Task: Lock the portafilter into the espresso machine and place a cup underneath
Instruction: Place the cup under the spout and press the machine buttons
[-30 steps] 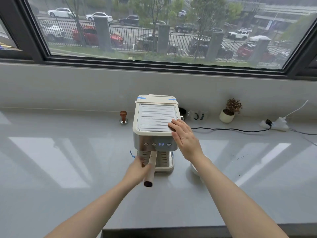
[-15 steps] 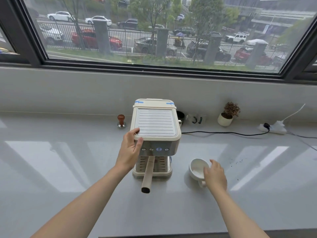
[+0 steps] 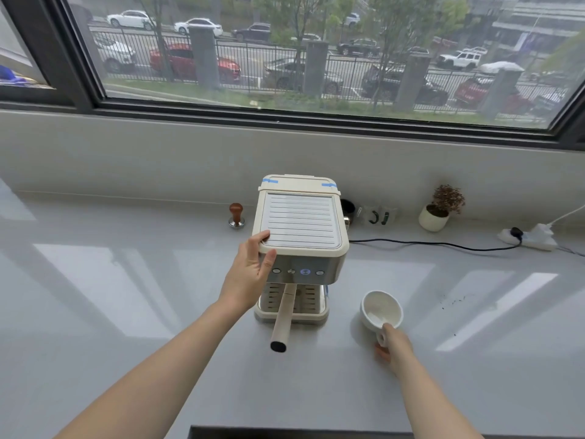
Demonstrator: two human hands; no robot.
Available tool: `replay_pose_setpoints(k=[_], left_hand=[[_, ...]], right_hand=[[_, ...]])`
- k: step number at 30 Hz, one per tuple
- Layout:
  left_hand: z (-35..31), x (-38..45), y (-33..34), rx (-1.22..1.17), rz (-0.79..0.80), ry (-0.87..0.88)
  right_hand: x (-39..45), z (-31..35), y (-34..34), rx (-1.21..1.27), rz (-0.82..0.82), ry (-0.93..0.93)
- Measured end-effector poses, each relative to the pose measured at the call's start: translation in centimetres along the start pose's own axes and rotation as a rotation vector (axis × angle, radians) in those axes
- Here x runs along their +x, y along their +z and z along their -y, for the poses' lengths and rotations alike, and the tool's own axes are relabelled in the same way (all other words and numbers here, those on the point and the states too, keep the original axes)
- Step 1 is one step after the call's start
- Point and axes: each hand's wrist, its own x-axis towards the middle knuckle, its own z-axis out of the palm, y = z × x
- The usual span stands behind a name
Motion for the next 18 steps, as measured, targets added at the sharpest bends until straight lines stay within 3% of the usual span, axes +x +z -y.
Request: replay_pose_setpoints(k=[6,18], left_hand=[[0.0,0.0,0.3,-0.025,-0.028,-0.001],[0.0,-0.1,0.3,0.023,-0.021,-0.017]], right_hand=[[-1.6,0.6,0.0,0.090,-0.092,-0.045],[-3.4,4.1,5.4,-0.092,0.145,-0.196]])
